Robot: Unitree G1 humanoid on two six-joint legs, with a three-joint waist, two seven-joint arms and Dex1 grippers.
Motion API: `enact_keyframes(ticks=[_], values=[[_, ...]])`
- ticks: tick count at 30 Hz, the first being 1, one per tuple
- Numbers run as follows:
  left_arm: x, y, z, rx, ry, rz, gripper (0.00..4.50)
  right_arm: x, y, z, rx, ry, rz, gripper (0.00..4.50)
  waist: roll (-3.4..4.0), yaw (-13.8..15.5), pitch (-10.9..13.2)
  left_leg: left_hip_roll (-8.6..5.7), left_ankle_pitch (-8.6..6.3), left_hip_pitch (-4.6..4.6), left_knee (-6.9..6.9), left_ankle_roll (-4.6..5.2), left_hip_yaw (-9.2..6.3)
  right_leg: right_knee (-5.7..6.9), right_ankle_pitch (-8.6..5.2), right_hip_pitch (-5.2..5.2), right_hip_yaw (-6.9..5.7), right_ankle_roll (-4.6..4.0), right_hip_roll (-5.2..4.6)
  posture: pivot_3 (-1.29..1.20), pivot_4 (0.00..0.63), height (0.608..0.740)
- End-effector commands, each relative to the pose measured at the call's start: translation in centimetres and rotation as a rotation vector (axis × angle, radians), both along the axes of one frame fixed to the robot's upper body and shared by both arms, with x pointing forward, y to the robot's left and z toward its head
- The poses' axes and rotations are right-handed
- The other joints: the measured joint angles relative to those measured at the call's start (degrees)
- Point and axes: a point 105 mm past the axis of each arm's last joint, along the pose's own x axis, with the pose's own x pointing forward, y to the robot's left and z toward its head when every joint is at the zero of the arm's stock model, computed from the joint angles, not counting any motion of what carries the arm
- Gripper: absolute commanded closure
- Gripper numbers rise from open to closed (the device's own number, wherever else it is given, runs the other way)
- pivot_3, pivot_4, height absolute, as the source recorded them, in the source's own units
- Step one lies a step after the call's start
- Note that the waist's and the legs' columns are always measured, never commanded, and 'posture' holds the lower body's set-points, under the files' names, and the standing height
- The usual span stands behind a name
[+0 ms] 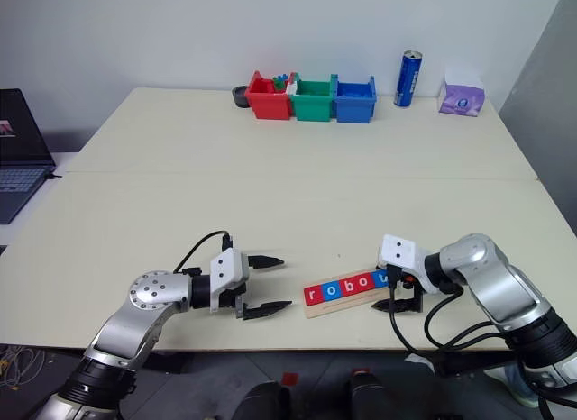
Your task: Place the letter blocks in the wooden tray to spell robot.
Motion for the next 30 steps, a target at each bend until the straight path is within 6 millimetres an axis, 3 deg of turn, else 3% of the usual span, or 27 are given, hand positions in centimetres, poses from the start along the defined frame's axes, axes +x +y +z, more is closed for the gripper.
enact_keyframes(ticks=[1,10,15,20,30], values=[[-0.2,-0.4,0.7,-0.004,-0.033,-0.017,0.0,-0.1,-0.3,2.0,0.029,-0.089,-0.022,0.04,0.0,0.0,0.0,0.0,0.0,-0.01,0.0,0.0,-0.01,0.0,0.0,0.0,-0.01,0.0,0.0,0.0,0.15,0.74],[-0.2,-0.3,0.9,-0.004,-0.029,-0.016,0.0,-2.3,-0.7,2.6,0.129,-0.097,-0.12,0.04,0.0,0.0,0.0,0.0,0.0,-0.01,-0.01,0.0,0.0,0.0,-0.08,0.0,-0.01,0.14,0.0,0.0,0.15,0.74],[0.7,0.7,1.4,-0.011,-0.028,0.027,0.0,-4.3,2.7,3.0,0.239,-0.199,-0.026,0.04,0.0,0.0,0.0,0.03,0.0,-0.01,0.0,0.0,0.0,0.0,-0.14,0.01,-0.03,0.24,0.02,0.0,0.15,0.74],[1.1,2.1,1.6,0.024,-0.028,0.045,0.0,-7.8,5.2,2.2,0.353,-0.001,0.068,0.04,0.0,0.0,0.0,0.03,0.0,-0.02,0.0,0.0,-0.02,0.0,-0.16,0.01,-0.06,0.26,0.03,0.0,0.15,0.74],[0.9,3.5,0.9,0.046,-0.024,0.051,0.0,-7.6,7.5,-0.9,0.313,0.164,0.17,0.04,-0.04,0.0,0.0,0.02,0.0,0.0,0.02,0.0,0.01,-0.01,-0.14,0.02,-0.07,0.26,0.03,0.0,0.15,0.74]])
